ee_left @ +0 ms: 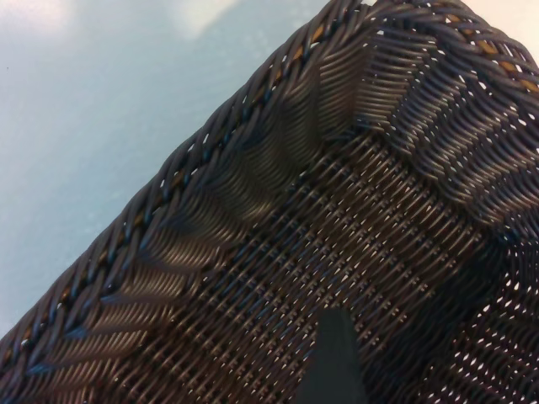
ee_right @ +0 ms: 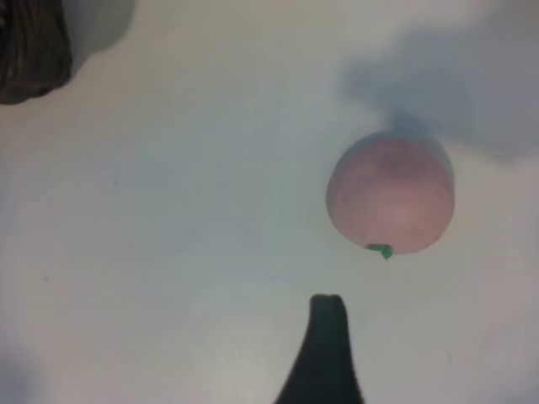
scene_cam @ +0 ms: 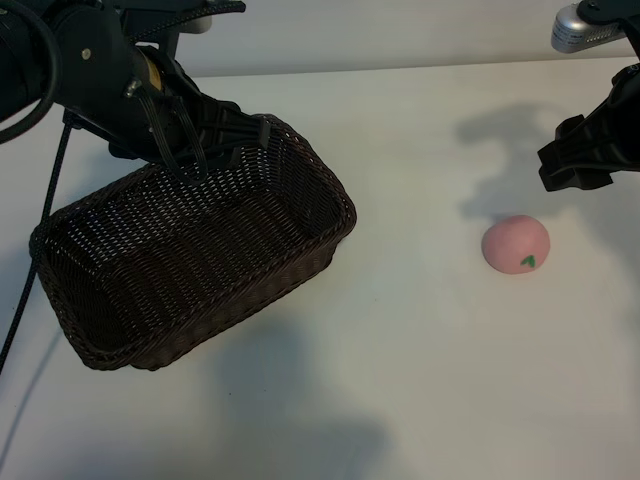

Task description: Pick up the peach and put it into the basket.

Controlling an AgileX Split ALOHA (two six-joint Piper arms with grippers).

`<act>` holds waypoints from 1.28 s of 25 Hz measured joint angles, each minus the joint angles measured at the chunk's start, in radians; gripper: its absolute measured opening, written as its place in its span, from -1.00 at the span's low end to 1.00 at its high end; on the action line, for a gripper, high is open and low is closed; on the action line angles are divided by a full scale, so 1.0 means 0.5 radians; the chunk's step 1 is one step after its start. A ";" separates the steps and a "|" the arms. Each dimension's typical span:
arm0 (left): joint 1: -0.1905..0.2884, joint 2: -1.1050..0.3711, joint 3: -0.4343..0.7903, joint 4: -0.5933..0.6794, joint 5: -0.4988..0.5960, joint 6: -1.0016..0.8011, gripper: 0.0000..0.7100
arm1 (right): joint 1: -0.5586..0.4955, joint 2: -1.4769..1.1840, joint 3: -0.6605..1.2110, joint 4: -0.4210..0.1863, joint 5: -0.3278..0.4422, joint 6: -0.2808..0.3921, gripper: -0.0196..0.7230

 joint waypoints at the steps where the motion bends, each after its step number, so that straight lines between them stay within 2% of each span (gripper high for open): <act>1: 0.000 0.000 0.000 0.000 0.000 0.000 0.67 | 0.000 0.000 0.000 0.000 0.000 0.000 0.62; 27: 0.000 0.000 0.000 0.000 -0.023 0.000 0.67 | 0.000 0.000 0.000 0.000 0.000 0.000 0.62; 30: 0.005 0.000 0.000 0.006 -0.012 -0.141 0.67 | 0.000 0.000 0.000 0.000 0.000 0.000 0.62; 32: 0.020 0.000 0.000 0.051 0.037 -0.384 0.67 | 0.000 0.000 0.000 0.000 0.000 0.000 0.62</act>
